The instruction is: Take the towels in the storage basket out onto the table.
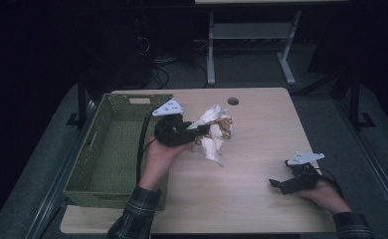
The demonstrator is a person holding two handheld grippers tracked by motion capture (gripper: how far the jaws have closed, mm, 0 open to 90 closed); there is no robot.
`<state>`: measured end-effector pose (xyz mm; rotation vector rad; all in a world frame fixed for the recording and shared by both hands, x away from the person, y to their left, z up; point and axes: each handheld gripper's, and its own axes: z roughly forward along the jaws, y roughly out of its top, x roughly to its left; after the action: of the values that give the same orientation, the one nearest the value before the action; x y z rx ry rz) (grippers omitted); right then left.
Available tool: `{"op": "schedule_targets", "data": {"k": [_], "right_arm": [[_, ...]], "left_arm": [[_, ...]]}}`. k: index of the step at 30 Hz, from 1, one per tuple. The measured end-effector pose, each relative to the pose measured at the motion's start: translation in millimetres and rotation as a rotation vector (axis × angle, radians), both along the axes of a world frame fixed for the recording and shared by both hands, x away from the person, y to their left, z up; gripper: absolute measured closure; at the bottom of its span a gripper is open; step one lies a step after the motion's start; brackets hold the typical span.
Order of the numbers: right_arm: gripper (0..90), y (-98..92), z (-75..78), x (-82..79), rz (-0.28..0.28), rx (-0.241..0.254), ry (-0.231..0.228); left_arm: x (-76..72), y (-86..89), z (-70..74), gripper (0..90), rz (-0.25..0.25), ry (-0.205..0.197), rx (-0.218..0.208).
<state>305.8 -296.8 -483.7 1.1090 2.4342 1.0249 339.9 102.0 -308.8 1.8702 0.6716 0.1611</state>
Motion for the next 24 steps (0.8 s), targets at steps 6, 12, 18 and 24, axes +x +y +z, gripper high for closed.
{"op": "schedule_targets", "data": {"k": [6,12,18,24], "right_arm": [[1.1,0.2,-0.1,-0.1,0.002,0.003,-0.001],[1.1,0.1,0.0,-0.1,0.004,0.002,0.0],[1.1,0.2,0.0,-0.1,0.006,0.002,-0.001],[1.1,0.1,0.0,-0.1,0.007,-0.001,-0.001]], "left_arm": [[-0.5,-17.4,-10.2,75.3,-0.027,-0.008,0.014],[-1.4,-35.0,-24.2,75.3,-0.051,-0.003,0.03],[-4.0,-50.2,-37.7,75.4,-0.077,-0.01,0.063],[-6.4,-66.6,-58.2,75.4,-0.113,-0.001,0.102]]}}
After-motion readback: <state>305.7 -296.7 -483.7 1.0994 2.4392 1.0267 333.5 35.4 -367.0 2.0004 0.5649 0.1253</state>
